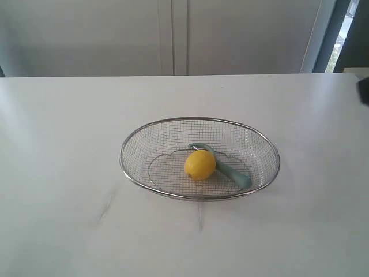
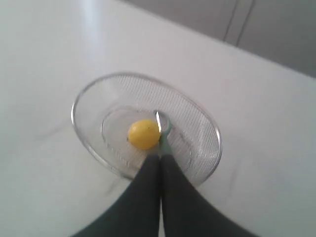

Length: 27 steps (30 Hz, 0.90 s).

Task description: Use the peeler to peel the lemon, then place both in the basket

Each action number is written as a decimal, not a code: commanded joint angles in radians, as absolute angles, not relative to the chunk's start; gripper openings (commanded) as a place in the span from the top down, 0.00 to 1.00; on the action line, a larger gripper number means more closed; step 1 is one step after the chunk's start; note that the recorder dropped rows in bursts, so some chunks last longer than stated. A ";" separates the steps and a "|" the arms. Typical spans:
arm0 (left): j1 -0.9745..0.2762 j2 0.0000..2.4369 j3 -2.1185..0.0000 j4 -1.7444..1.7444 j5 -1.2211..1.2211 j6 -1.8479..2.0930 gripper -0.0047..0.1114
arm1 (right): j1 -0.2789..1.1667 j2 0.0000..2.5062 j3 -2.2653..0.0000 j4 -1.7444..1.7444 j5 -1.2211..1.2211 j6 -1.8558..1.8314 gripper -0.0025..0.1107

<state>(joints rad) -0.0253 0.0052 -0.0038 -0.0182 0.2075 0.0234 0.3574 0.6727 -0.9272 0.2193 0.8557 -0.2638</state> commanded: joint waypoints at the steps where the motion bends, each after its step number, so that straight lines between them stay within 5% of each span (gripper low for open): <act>1: -0.021 0.000 0.000 -0.019 0.202 0.023 0.96 | 0.202 0.498 -0.846 0.294 0.697 -0.202 0.98; 8: -0.021 0.000 0.000 -0.019 0.202 0.023 0.96 | 0.031 0.321 -0.623 0.348 0.467 -0.200 0.98; 27: -0.021 0.000 0.000 -0.019 0.202 0.023 0.96 | 0.028 0.000 -0.067 0.368 0.066 -0.021 0.98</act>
<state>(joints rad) -0.0253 0.0052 -0.0038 -0.0182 0.2075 0.0234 0.0310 0.0063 -0.0948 0.3665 0.0998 -0.0265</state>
